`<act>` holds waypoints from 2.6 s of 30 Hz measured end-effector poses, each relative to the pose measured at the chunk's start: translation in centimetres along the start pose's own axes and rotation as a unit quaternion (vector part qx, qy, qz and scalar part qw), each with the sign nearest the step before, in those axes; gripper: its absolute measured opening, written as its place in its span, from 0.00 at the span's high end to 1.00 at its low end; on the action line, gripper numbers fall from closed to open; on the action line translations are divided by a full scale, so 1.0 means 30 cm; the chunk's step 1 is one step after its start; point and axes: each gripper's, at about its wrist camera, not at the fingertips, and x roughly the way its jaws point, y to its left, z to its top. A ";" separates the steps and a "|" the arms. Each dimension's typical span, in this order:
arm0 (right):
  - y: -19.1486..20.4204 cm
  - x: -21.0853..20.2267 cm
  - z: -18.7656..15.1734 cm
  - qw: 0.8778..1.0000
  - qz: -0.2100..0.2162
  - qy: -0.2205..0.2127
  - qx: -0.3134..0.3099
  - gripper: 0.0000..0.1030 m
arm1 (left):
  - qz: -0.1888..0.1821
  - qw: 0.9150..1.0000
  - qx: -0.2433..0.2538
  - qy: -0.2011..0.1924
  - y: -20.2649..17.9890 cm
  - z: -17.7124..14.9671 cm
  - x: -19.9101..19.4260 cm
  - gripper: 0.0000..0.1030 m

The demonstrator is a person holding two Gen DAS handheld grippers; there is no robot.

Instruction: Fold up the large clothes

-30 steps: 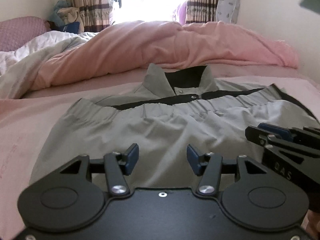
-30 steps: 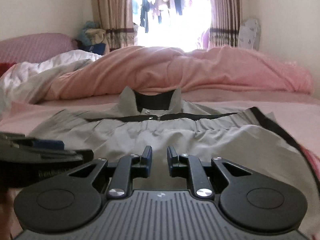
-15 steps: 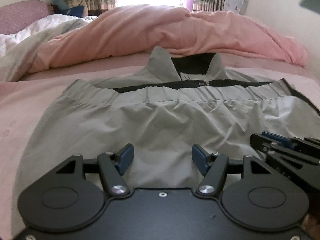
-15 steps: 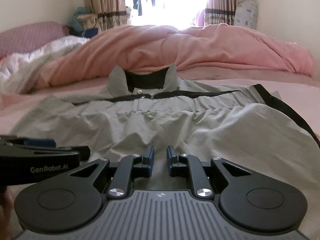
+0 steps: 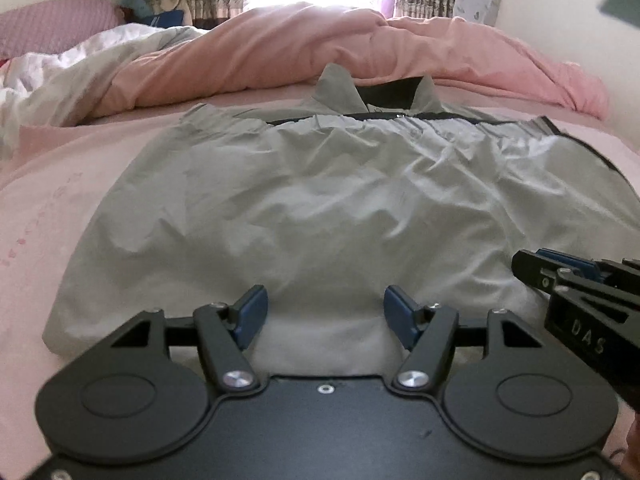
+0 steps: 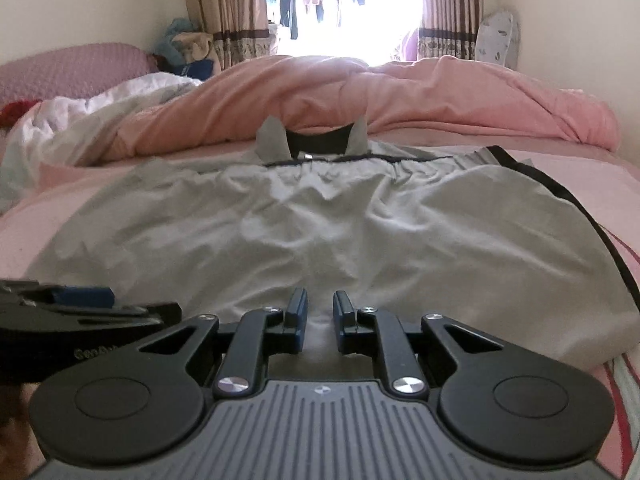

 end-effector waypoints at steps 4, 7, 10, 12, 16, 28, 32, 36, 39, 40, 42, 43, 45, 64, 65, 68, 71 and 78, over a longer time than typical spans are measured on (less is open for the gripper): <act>-0.005 0.010 -0.015 1.000 0.001 -0.005 0.006 0.85 | 0.005 1.000 0.000 -0.007 -0.002 -0.013 0.010 0.29; 0.005 -0.003 0.007 1.000 -0.004 0.003 0.007 0.84 | 0.003 1.000 -0.002 -0.006 0.002 -0.007 0.006 0.29; 0.020 -0.042 0.031 1.000 0.013 -0.004 0.026 0.84 | -0.002 1.000 -0.020 0.004 0.027 0.005 -0.024 0.30; 0.045 -0.060 0.033 1.000 0.021 -0.010 0.021 0.84 | -0.004 0.999 -0.036 -0.004 0.060 -0.001 -0.069 0.30; 0.090 -0.050 0.002 1.000 0.020 -0.008 0.006 0.83 | 0.006 0.995 -0.093 -0.027 0.179 -0.052 -0.183 0.29; 0.113 -0.035 -0.043 1.000 0.003 -0.015 -0.015 0.83 | -0.074 0.913 -0.399 -0.033 0.554 -0.263 -0.241 0.29; 0.108 -0.034 -0.042 1.000 0.009 -0.014 -0.011 0.83 | -0.101 0.895 -0.433 -0.047 0.557 -0.273 -0.200 0.29; 0.103 -0.036 -0.040 1.000 0.014 -0.013 -0.011 0.83 | -0.116 0.884 -0.448 -0.065 0.555 -0.257 -0.152 0.26; 0.099 -0.036 -0.038 1.000 0.015 -0.013 -0.007 0.83 | -0.123 0.873 -0.466 -0.075 0.569 -0.243 -0.130 0.25; 0.099 -0.036 -0.038 1.000 0.015 -0.013 -0.007 0.83 | -0.122 0.873 -0.466 -0.078 0.568 -0.232 -0.122 0.24; 0.099 -0.036 -0.040 1.000 0.015 -0.014 -0.005 0.83 | -0.124 0.873 -0.463 -0.086 0.560 -0.204 -0.101 0.20; 0.100 -0.036 -0.040 1.000 0.015 -0.014 -0.004 0.83 | -0.123 0.875 -0.460 -0.088 0.559 -0.194 -0.092 0.19; 0.100 -0.036 -0.041 1.000 0.015 -0.015 -0.004 0.83 | -0.124 0.879 -0.452 -0.094 0.554 -0.168 -0.066 0.17; 0.066 -0.052 -0.048 1.000 0.001 -0.010 0.002 0.81 | -0.104 0.925 -0.359 -0.067 0.528 -0.067 0.015 0.32; 0.070 -0.045 -0.060 1.000 0.000 -0.017 -0.007 0.81 | -0.102 0.927 -0.353 -0.069 0.520 -0.069 0.017 0.32; 0.077 -0.042 -0.064 1.000 -0.005 -0.020 -0.004 0.81 | -0.094 0.934 -0.338 -0.074 0.496 -0.075 0.015 0.31; 0.066 -0.045 -0.065 1.000 0.001 -0.021 0.004 0.81 | -0.089 0.937 -0.331 -0.072 0.486 -0.067 0.017 0.32; 0.061 -0.046 -0.059 1.000 0.006 -0.019 0.011 0.81 | -0.073 0.943 -0.317 -0.065 0.465 -0.020 0.009 0.58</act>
